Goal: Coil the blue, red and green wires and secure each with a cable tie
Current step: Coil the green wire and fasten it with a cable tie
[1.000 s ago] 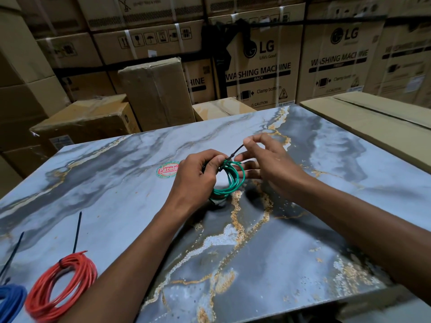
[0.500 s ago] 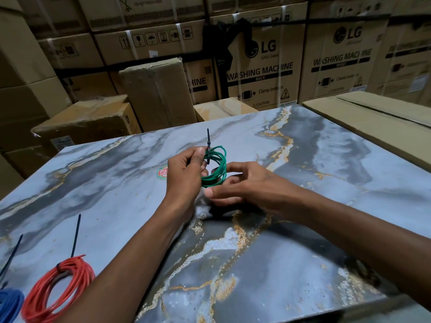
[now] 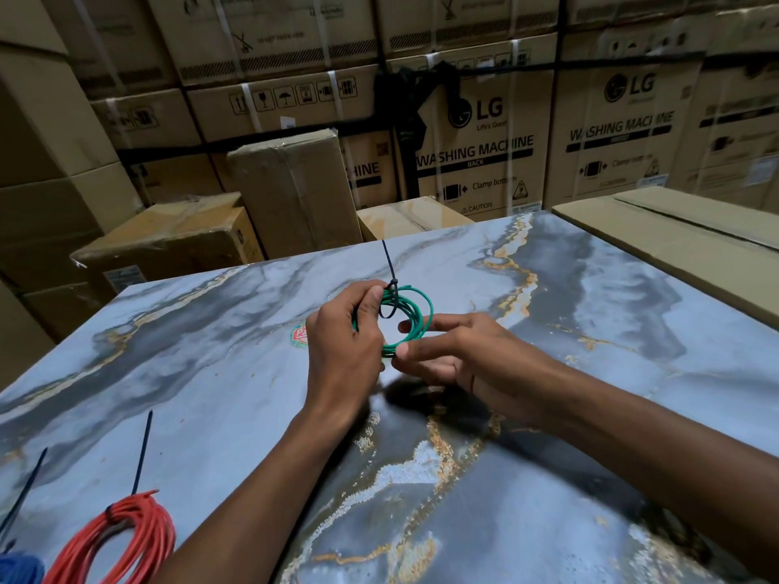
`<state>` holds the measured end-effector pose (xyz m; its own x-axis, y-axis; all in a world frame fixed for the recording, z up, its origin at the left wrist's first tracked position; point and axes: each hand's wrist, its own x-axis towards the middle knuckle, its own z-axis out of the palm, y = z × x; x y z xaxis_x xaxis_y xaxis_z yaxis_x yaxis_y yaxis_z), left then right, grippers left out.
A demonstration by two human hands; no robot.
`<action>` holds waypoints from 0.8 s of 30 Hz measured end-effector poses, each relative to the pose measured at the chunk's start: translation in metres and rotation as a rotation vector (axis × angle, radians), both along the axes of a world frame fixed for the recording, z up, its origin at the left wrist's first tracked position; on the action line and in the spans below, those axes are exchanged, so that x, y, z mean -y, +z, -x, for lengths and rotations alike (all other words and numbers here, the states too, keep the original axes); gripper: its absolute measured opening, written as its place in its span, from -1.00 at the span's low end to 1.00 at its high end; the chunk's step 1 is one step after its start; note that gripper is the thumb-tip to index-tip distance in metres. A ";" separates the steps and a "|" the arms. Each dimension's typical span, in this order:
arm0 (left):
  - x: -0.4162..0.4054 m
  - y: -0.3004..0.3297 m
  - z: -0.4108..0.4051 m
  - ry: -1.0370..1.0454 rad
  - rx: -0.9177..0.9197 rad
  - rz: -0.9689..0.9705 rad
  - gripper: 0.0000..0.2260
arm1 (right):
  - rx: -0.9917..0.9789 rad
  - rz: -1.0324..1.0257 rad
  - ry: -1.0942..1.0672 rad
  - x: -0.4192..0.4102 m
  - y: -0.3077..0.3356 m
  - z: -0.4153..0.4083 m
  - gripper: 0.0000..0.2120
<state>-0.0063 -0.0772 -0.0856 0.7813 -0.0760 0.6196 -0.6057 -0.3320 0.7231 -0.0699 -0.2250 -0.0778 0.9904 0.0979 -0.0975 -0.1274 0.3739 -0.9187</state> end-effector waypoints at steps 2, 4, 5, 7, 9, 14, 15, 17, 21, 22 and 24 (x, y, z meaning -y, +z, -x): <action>0.000 0.000 0.000 0.006 0.023 -0.004 -0.81 | 0.013 0.008 -0.006 0.001 0.000 -0.001 -0.68; 0.001 -0.001 0.001 0.005 0.040 -0.021 -0.81 | 0.010 0.017 -0.027 0.003 0.000 -0.002 -0.70; 0.001 -0.001 0.001 0.010 0.054 -0.033 -0.81 | 0.012 0.028 -0.027 0.004 -0.001 -0.001 -0.70; 0.001 0.000 0.001 0.026 0.070 -0.035 -0.81 | 0.023 0.036 -0.013 0.004 0.000 0.000 -0.67; 0.000 0.001 0.000 0.056 0.084 -0.026 -0.82 | 0.032 0.030 -0.015 0.003 0.000 0.001 -0.65; 0.000 0.003 0.001 0.036 0.102 -0.030 -0.83 | 0.076 0.130 -0.069 -0.001 -0.001 0.004 -0.68; 0.000 0.003 0.001 0.026 0.105 -0.040 -0.83 | 0.076 0.148 -0.076 -0.001 0.000 0.005 -0.66; -0.001 0.003 -0.001 0.008 0.094 -0.061 -0.84 | 0.074 0.187 -0.055 0.000 0.002 0.006 -0.61; -0.002 0.003 -0.003 -0.044 0.020 -0.048 -0.82 | 0.131 0.438 -0.115 0.004 0.006 0.001 -0.58; -0.001 0.002 -0.003 -0.065 0.003 -0.054 -0.82 | 0.166 0.488 -0.161 0.007 0.006 -0.002 -0.54; 0.001 0.000 -0.002 -0.117 -0.032 -0.066 -0.82 | 0.207 0.483 -0.246 0.011 0.006 -0.007 -0.53</action>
<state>-0.0039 -0.0786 -0.0853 0.7839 -0.2074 0.5852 -0.6201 -0.3079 0.7216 -0.0630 -0.2355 -0.0718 0.9816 -0.1448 0.1244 0.1108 -0.0982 -0.9890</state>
